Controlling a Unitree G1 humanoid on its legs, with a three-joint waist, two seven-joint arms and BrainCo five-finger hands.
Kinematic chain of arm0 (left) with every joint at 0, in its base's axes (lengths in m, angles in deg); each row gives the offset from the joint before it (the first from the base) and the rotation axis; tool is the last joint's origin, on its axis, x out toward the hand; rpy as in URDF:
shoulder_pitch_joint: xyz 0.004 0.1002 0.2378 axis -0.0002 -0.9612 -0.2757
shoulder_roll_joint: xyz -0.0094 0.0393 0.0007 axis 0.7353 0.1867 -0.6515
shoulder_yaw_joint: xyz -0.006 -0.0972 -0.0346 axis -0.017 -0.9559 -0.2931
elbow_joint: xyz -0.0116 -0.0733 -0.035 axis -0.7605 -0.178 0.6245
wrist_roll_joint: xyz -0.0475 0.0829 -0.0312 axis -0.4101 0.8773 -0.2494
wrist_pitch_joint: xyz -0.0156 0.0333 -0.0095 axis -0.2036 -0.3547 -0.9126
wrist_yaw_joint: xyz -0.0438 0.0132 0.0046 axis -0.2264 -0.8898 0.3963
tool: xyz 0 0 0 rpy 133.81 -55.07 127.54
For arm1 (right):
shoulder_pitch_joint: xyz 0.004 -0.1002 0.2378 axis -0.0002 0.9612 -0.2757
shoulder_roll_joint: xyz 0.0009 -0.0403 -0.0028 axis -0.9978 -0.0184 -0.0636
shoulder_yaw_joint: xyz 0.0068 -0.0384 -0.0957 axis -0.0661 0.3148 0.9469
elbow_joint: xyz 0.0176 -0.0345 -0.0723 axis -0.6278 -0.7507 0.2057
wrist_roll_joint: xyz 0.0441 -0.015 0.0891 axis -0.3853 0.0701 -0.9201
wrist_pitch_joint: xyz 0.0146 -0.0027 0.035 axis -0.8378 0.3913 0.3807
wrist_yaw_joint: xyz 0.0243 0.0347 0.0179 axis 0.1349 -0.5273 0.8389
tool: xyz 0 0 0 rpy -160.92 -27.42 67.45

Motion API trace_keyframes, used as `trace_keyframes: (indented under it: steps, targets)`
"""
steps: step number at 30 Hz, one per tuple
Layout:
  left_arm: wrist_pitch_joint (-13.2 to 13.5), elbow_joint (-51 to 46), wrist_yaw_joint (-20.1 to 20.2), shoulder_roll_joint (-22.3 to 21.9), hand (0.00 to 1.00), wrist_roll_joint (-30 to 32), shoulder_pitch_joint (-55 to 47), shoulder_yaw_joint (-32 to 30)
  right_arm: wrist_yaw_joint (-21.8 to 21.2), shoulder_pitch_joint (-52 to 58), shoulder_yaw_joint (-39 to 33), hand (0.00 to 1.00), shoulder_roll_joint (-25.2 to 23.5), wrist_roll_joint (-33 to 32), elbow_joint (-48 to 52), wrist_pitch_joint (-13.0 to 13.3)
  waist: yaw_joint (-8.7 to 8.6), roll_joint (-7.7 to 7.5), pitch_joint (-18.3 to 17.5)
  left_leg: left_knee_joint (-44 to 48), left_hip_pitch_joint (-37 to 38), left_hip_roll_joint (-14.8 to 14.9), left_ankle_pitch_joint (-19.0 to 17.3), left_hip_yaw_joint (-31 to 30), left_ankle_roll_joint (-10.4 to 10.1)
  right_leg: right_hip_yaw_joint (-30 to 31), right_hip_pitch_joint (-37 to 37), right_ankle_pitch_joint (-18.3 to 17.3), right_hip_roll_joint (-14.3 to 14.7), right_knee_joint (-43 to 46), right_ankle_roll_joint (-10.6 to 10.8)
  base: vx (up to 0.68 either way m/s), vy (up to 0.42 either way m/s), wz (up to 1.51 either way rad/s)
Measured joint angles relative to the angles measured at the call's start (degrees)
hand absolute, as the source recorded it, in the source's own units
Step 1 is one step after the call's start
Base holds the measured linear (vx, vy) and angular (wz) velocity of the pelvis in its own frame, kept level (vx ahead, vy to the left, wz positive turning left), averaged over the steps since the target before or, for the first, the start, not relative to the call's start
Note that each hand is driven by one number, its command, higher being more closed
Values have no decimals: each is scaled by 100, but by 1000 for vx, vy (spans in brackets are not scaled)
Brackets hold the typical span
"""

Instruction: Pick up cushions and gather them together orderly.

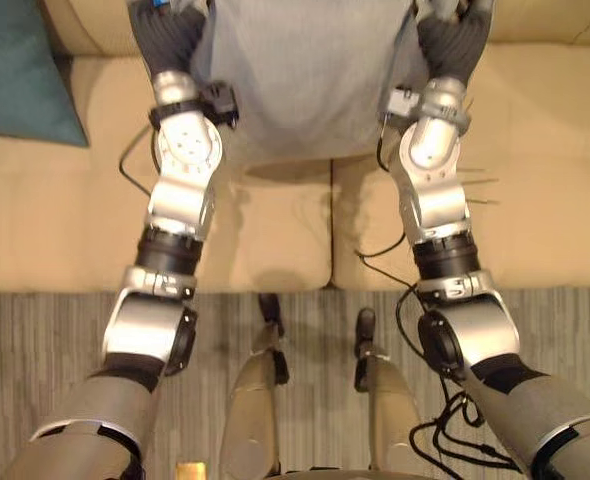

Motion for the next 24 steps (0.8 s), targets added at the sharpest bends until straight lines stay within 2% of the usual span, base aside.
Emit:
trace_keyframes:
  steps: [3, 4, 5, 7, 10, 17, 20, 24]
  targets:
    - [-2, 502, 9, 82, 100, -3, 748, 6, 173, -672, -2, 100, 218, 82, -359, -37, -13, 3, 259, -14, -348, -3, 108, -39, -35, -2, -354, 70, -3, 9, 11, -41, -6, 0]
    - [3, 539, 14, 103, 100, -2, 832, 12, 203, -747, -4, 0, 241, 152, -380, -43, -20, -3, 283, -24, -416, -5, 132, -53, -63, -5, -426, 83, -5, 10, 15, 0, 0, 0]
    - [10, 664, 21, 185, 0, -1, 1001, 26, 222, -943, -3, 0, 292, 246, -502, -44, -34, 0, 309, -79, -581, -7, 191, -53, -24, -4, -615, 113, -2, 11, 14, -8, -12, -4]
    - [7, 895, 25, 313, 0, -5, 1244, 26, 273, -1331, -3, 0, 412, 330, -809, -124, -75, -9, 327, -180, -847, -2, 298, -61, -64, -4, -925, 189, 11, 1, 9, 8, -14, -6]
    - [62, 918, 1, 477, 0, -2, 1568, 3, 474, -1738, -10, 0, 620, 411, -911, -142, -80, -10, 604, -183, -1029, 10, 316, -64, -41, -7, -1104, 209, 20, -2, 9, 35, -14, -2]
    - [82, 905, 49, 826, 0, 97, 1761, -70, 557, -1871, -102, 0, 1155, 374, -748, -147, -71, -10, 604, -177, -1235, 21, 315, -85, -43, -61, -1278, 208, -20, -1, 8, 51, -26, 2]
    - [91, 846, 248, 950, 0, 86, 1657, -290, 534, -1777, -185, 0, 1519, 76, -477, -144, -76, -10, 604, -104, -1350, 28, 314, -94, -44, -96, -1403, 207, -59, 130, 8, 25, -25, 4]
    - [64, 507, 385, 1298, 0, -455, 733, -778, 107, -1001, -552, 0, 2218, -811, 32, -133, -87, -12, 603, 66, -1352, 40, 310, -89, -48, -156, -1432, 200, -108, 424, 0, 4, -37, 8]
